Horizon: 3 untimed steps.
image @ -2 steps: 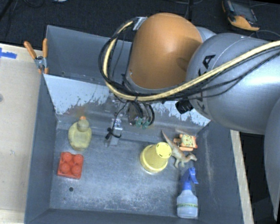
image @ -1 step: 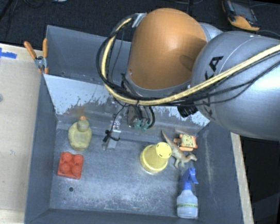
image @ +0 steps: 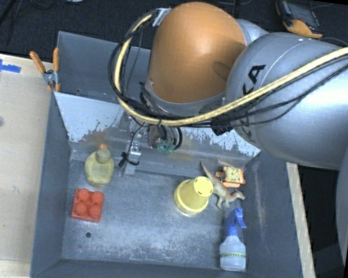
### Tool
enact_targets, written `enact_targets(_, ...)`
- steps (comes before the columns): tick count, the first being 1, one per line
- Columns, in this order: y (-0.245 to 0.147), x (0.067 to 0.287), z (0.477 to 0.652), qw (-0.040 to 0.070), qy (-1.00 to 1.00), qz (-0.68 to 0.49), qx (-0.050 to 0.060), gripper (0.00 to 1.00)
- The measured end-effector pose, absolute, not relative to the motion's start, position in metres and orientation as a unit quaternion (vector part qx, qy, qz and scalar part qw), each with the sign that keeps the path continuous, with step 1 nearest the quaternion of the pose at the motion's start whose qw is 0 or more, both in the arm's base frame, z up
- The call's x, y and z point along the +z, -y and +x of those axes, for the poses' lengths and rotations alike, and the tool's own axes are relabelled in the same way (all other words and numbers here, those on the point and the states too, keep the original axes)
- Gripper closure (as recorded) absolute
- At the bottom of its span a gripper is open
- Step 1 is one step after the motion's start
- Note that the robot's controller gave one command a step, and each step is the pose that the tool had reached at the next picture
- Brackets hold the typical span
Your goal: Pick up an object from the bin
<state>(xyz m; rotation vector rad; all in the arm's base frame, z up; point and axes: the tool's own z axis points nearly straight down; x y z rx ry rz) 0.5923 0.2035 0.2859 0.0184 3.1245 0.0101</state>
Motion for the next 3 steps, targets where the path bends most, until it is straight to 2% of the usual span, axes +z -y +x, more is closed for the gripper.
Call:
enact_targets(1, -0.215, 0.217, 0.602, -0.002, -0.999, -0.038, -0.001, 0.00)
enact_targets(2, -0.213, 0.190, 0.581, -0.002, -1.000, -0.023, 0.000, 0.00)
enact_targets(3, -0.201, 0.174, 0.572, 0.002, -1.000, 0.023, 0.001, 0.00)
